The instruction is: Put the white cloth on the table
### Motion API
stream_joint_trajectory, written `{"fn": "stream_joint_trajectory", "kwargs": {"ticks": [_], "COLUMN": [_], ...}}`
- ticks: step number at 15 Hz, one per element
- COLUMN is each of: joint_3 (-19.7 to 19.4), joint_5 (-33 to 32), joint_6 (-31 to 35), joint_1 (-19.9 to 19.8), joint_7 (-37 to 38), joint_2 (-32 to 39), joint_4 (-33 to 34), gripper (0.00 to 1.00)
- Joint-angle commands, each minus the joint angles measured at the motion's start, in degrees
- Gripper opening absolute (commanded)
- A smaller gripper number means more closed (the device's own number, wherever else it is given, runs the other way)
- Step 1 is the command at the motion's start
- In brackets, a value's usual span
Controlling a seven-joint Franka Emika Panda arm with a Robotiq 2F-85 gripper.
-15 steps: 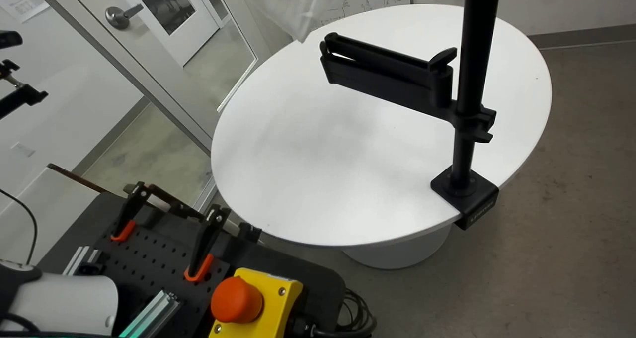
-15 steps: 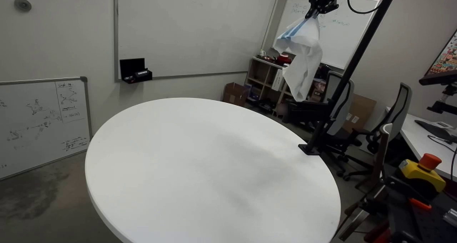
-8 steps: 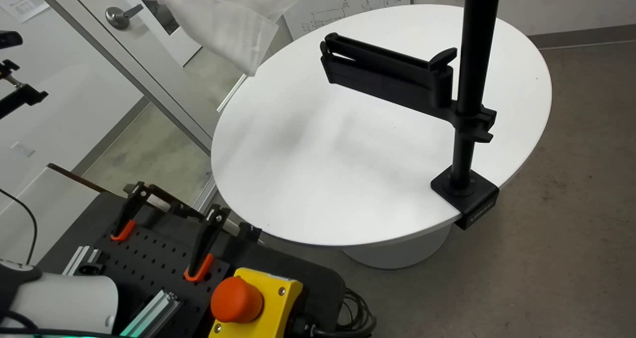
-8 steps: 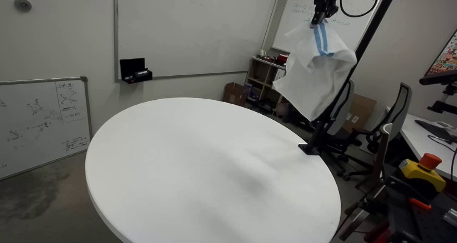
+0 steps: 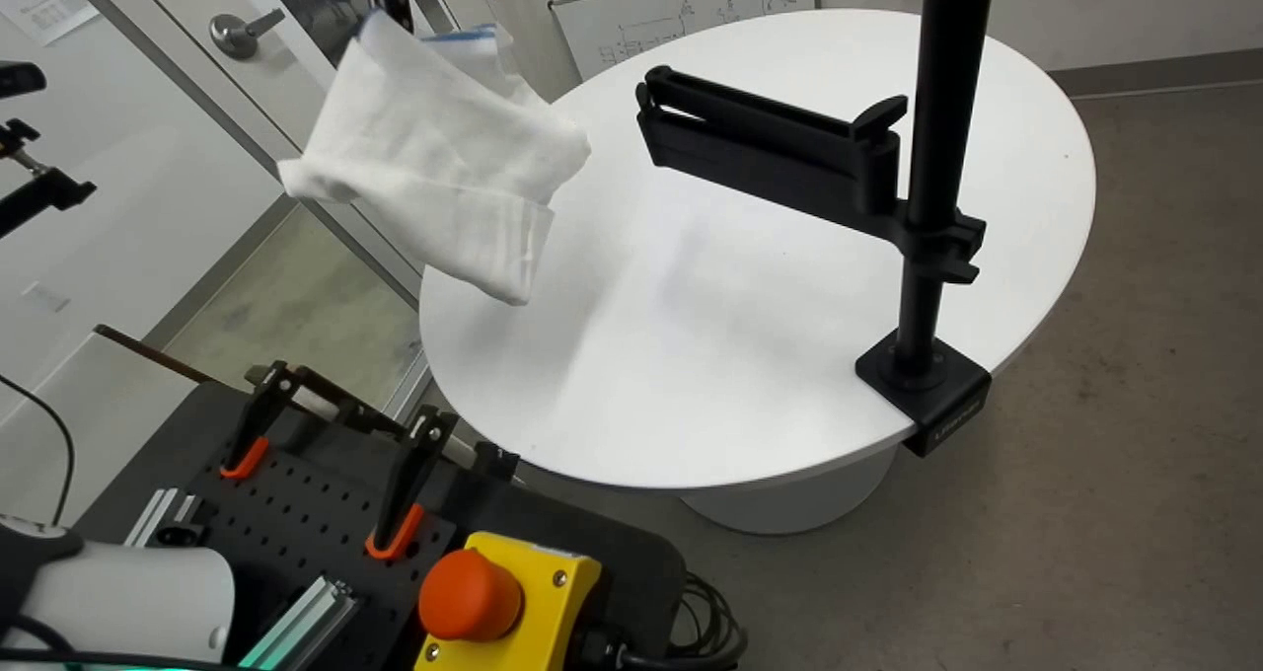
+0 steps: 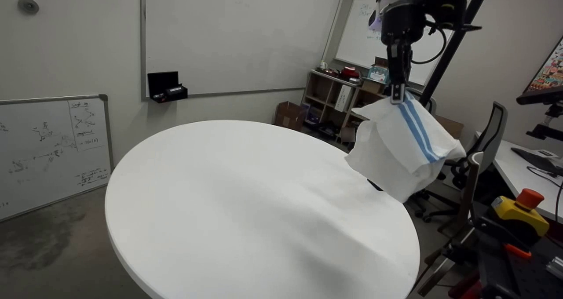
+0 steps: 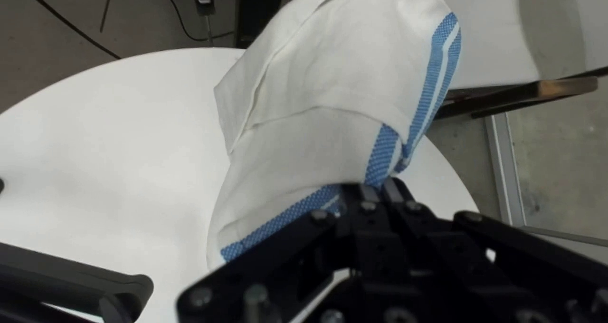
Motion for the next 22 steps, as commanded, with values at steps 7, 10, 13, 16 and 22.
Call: {"fn": "stream_joint_trajectory", "kwargs": {"ticks": [7,10,13,16,22], "joint_3": [2.76,2.97,2.33,1.72,1.36], "joint_5": [-13.85,-16.1,-18.46,-18.54,-16.16], "joint_6": [25.94,33.12,41.56,48.18,48.35], "joint_1": [3.67,4.61,5.35,5.42,4.22], "joint_7": [0.15,1.68,4.35,7.49,8.44], "joint_2": [6.76,8.46,10.15,11.59,10.89], "joint_4": [-9.82,-10.73,-11.23,-10.88,-10.92], "gripper": [0.01,0.01,0.01,0.28,0.63]}}
